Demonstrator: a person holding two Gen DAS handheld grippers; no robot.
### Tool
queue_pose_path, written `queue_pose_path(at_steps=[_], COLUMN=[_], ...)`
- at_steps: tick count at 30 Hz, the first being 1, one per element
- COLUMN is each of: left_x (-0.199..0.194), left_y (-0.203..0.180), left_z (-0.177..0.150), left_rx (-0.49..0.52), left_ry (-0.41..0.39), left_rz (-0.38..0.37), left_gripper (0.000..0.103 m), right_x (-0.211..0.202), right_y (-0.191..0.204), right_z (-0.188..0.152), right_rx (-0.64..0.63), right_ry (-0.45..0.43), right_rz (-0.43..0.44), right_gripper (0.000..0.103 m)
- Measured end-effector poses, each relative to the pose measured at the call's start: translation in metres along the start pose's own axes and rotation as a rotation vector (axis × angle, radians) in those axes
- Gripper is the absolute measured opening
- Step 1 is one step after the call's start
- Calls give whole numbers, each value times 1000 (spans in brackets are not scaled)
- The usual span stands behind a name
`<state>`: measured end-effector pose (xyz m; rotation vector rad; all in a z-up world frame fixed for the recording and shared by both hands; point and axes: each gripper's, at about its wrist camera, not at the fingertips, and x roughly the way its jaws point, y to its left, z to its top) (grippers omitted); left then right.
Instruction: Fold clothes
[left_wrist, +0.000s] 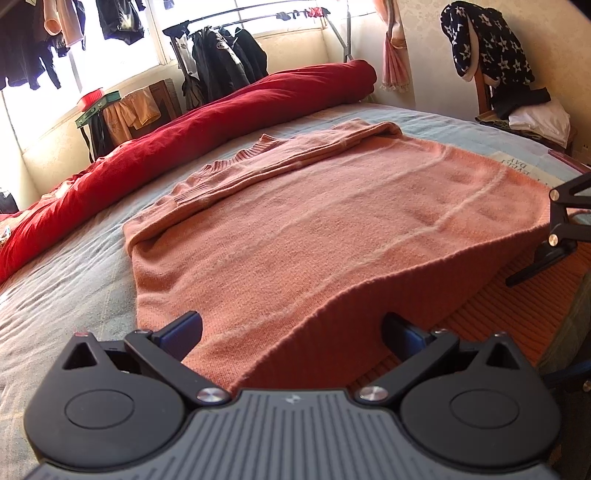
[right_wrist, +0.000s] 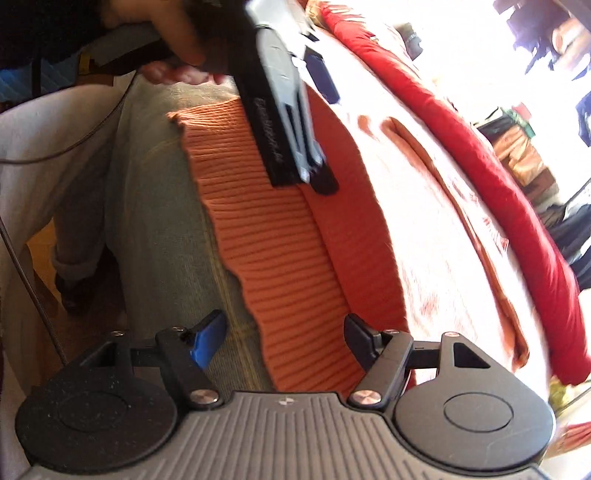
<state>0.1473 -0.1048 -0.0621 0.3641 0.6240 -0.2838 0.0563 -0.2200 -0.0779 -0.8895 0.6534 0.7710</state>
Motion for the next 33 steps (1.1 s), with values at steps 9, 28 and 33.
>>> queue_pose_path(at_steps=[9,28,33], left_x=[-1,5,7], left_y=[-2,-7,-8], left_z=[-3,3,9], left_rx=[-11,-20,-23], left_ry=[-8,-6,-12], left_rz=[-3,-5,-5], left_gripper=[102,102,102], right_x=[10,41,40], right_y=[2,48,70], right_z=[10,14,3], right_rx=[-78,-95,-160], right_ry=[6,-22,-27], right_rz=[-133,-514,-569], right_gripper=[75,86,78])
